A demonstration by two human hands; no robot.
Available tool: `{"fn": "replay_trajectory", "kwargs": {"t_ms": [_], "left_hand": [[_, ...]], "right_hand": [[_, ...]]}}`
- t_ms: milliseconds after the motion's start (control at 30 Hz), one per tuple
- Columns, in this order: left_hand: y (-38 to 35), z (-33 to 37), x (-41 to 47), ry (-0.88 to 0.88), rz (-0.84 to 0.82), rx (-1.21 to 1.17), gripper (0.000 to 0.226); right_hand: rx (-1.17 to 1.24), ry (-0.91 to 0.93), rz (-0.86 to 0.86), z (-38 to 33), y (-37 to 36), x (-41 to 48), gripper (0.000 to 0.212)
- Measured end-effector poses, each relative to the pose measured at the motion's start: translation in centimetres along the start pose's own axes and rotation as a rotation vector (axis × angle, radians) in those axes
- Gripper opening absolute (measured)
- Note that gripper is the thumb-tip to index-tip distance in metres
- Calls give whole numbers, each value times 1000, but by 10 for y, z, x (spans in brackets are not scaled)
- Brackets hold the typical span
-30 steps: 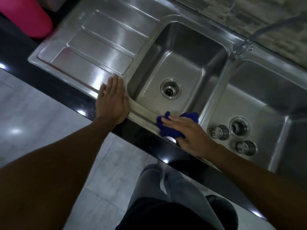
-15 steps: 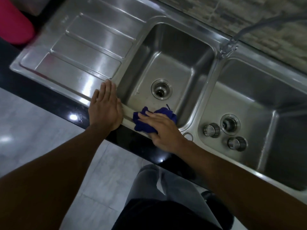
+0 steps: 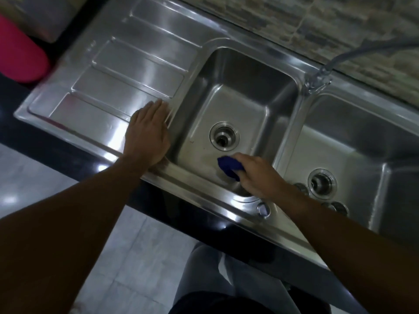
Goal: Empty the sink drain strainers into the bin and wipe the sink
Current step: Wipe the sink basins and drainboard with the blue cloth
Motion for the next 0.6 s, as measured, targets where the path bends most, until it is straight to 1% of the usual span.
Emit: {"fn": "replay_trajectory", "kwargs": {"t_ms": [67,167,267,300,367,400,433,467,533,600], "left_hand": [[-6,-3,17,-34,-25,-13,55],[-11,-11,45,-60,-30,-18,54],[-13,-13,76,-103,-22,-6,54],[-15,-13,85,-114,-28,8,54],[-19,-13,97,-128,-22,48,54],[-21,-14,99,-134,-8,63,54],[-22,-16,100,-138,6,66,53],[-22,-17,101,-140,15,61,53],[-24,-19,101,-145,24,49,52],[-25,-21,102,-146,35,51,52]], "right_hand": [[89,-77,13,9,4,20,28],[103,-152,16,20,8,50,30],[27,-216,-2,20,-12,82,38],[59,-208,-22,14,-25,91,44],[164,-98,-130,-13,-65,103,61],[143,-8,-210,-28,-92,105,72],[51,94,-280,-39,-118,106,78],[-53,197,-307,-48,-140,107,76],[-248,371,-274,-53,-164,114,67],[-408,500,-183,-52,-171,120,70]]}}
Point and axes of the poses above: each hand's wrist, its own x-axis towards the middle knuckle, its own y-axis out of the back of the hand, z = x × y, the point moved 9 cm from there along x, towards the middle knuckle, and after that the axes turned 14 degrees about -x, right-handed, at the moved point
